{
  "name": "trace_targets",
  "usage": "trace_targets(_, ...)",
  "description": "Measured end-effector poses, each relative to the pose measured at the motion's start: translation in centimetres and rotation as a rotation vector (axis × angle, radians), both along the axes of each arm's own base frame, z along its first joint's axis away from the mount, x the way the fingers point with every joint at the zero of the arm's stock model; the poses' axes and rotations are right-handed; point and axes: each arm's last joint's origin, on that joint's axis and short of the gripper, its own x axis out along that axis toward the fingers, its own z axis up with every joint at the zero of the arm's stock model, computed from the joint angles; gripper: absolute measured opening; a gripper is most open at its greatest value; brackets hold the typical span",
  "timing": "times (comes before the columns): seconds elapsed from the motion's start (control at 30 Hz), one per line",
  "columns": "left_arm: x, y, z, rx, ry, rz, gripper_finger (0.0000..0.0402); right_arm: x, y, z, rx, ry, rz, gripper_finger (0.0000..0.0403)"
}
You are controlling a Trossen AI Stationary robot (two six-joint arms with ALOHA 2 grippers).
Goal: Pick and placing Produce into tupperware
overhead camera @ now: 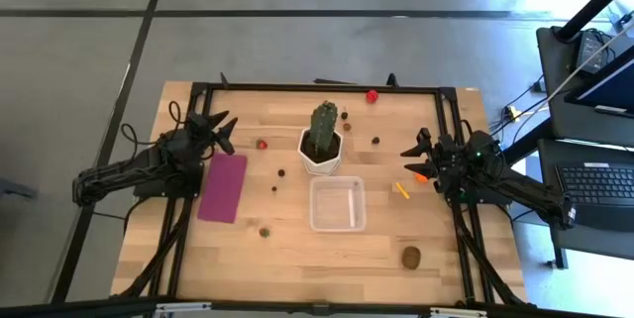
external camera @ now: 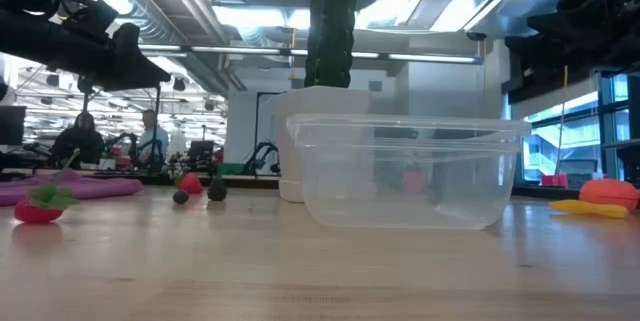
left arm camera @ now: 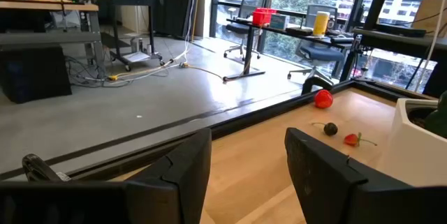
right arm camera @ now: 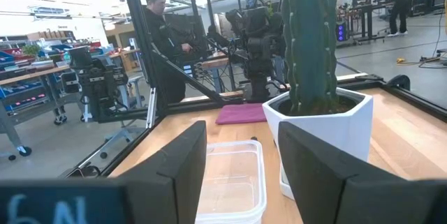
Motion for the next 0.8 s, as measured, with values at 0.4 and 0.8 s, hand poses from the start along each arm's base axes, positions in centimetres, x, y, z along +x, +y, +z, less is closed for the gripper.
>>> trace_targets(0.4, 0.0, 0.0, 0.0, 0.0, -0.001, 0.001, 0.0176, 0.0, 0.0, 0.0, 0.0, 0.0, 0.0, 0.0181)
trace_targets(0.8, 0.0, 0.0, 0.0, 0.0, -0.001, 0.001, 0.0176, 0.03, -0.33, 0.05, 0.042, -0.007, -0.11, 0.0181)
